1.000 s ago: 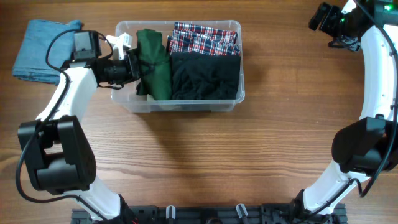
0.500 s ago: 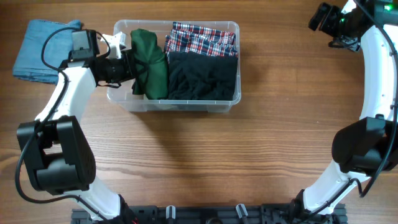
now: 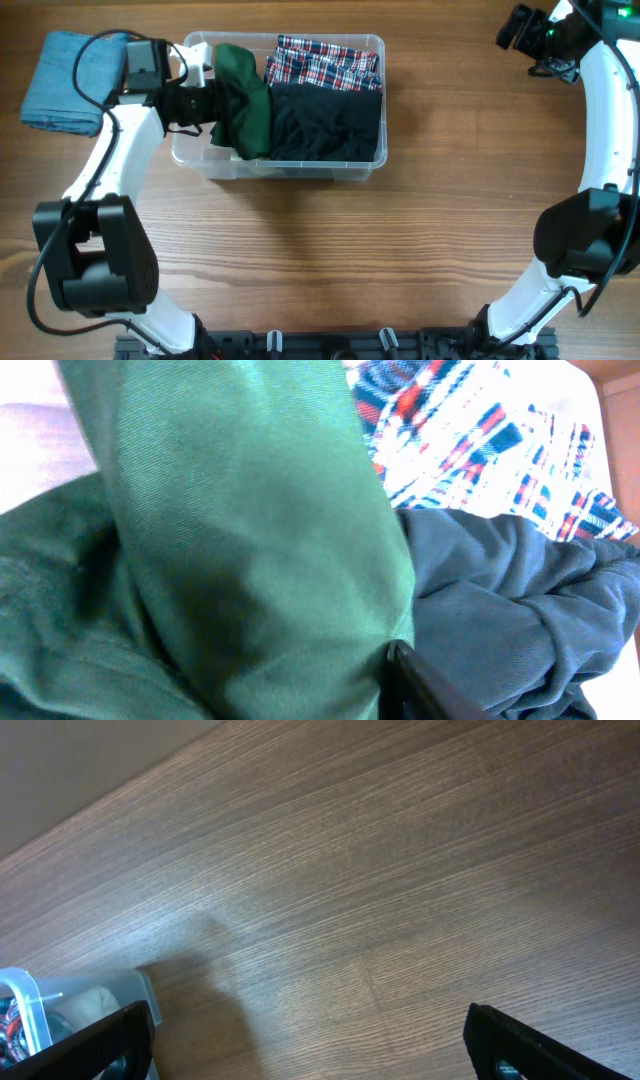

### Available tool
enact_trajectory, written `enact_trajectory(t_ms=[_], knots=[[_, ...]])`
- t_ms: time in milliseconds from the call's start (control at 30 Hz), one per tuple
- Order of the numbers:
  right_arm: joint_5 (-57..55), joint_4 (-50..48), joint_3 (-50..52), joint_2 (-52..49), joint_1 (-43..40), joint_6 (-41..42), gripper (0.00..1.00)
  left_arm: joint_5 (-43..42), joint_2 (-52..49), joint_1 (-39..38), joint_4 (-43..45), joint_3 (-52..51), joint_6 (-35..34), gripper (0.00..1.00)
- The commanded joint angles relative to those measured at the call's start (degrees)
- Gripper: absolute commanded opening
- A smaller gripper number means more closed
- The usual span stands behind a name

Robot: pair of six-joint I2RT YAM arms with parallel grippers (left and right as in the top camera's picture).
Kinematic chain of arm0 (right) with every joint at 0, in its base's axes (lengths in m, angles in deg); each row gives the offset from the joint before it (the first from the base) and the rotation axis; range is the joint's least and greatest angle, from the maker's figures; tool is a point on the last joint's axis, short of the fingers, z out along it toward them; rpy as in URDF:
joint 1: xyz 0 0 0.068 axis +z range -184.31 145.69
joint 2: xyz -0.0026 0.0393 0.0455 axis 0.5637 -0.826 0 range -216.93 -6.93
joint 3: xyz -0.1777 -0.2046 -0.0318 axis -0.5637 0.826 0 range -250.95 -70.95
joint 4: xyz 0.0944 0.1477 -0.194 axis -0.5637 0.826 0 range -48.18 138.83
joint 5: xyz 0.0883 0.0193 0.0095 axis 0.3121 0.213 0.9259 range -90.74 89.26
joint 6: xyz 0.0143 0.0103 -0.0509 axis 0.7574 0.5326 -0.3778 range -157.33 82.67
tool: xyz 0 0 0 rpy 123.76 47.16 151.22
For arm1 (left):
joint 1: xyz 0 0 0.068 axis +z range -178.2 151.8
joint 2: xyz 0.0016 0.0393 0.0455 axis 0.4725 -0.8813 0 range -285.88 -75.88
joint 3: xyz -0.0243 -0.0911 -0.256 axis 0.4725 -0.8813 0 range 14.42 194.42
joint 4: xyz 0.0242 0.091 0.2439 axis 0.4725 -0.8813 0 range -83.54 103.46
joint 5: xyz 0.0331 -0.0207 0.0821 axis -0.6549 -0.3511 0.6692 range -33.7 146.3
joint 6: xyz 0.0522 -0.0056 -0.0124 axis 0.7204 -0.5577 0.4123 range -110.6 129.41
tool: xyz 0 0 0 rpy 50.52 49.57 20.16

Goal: Pack container
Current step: 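Lower the green cloth into the bin and open the left gripper, then press the green cloth down in the bin with the left gripper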

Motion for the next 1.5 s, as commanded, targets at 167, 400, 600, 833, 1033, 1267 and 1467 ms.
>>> enact_trajectory(t_ms=[167, 400, 600, 833, 1033, 1267, 1467], knots=[[-0.55, -0.2, 0.2, -0.31, 0.26, 0.81, 1.0, 9.57, 8.31, -1.97, -1.27, 1.77, 0.68, 0.51], [-0.55, -0.96, 0.2, -0.31, 0.26, 0.79, 1.0, 19.56, 13.09, -2.08, -5.51, 1.77, 0.72, 0.49], [-0.55, -1.03, 0.2, -0.31, 0.26, 0.81, 1.0, 24.3, 13.7, -6.71, -5.88, 1.77, 0.79, 0.42], [-0.55, -1.03, 0.2, -0.31, 0.26, 0.79, 1.0, 43.04, 11.06, -16.63, -5.44, 1.77, 5.4, 0.33], [-0.55, -1.01, 0.2, -0.31, 0.26, 0.81, 1.0, 48.85, 6.34, -16.85, -5.38, 1.77, 5.38, 0.27], [-0.55, -1.03, 0.2, -0.31, 0.26, 0.79, 1.0, 52.41, 0.66, -15.13, -3.89, 1.77, 5.16, 0.25], [-0.55, -1.01, 0.2, -0.31, 0.26, 0.79, 1.0, 55.28, -5.2, -13.9, -3.28, 1.77, 5.16, 0.26]])
